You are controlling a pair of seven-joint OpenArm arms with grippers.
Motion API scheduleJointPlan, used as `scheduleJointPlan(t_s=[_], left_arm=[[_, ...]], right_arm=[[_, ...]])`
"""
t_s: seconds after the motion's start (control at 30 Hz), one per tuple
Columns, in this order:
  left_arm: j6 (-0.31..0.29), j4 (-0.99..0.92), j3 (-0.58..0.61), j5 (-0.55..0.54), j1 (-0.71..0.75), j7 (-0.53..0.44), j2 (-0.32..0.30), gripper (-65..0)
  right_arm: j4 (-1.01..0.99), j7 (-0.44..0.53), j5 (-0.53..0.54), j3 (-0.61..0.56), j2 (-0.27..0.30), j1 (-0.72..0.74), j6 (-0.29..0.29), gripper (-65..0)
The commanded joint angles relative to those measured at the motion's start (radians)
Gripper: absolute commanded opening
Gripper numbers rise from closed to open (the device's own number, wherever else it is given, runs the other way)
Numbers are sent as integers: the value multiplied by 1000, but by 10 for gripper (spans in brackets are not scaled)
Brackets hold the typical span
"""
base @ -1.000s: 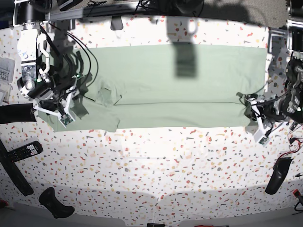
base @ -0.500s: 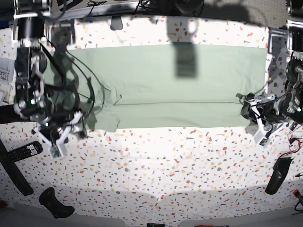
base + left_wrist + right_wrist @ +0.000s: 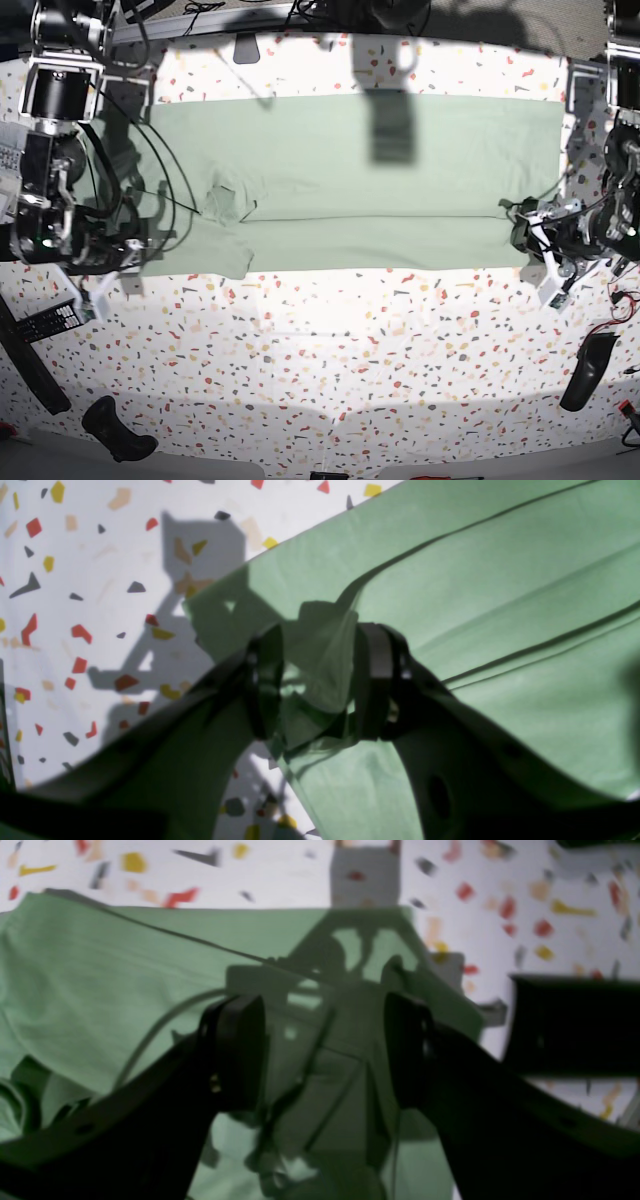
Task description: Fold the T-shirt properly
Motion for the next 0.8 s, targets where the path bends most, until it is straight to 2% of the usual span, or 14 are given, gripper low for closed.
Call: scheduleJointPlan(t_s=[0.0,0.13,0.27,0.4,0.57,0.77], left_arm=[[4,17,-7,-8,-22,-10,-16,-436],[4,17,-7,-8,-22,-10,-16,-436],[4,17,-7,-8,-22,-22,-16,-436],[4,17,-7,-8,-22,-24,-16,-436],[4,17,-7,-8,-22,-24,-16,-436],[4,17,-7,-8,-22,-24,-16,-437]], right_arm=[[18,9,6,23,14,17,-3,-291],[17,8,19,57,14,8,5,-291],[17,2,112,57,5,6,49,-354],[17,-2,106,57,-30,5,49,-376],[17,4,3,57,-80,6,49,-438],[17,50,-78,57,-93,6,49,-440]])
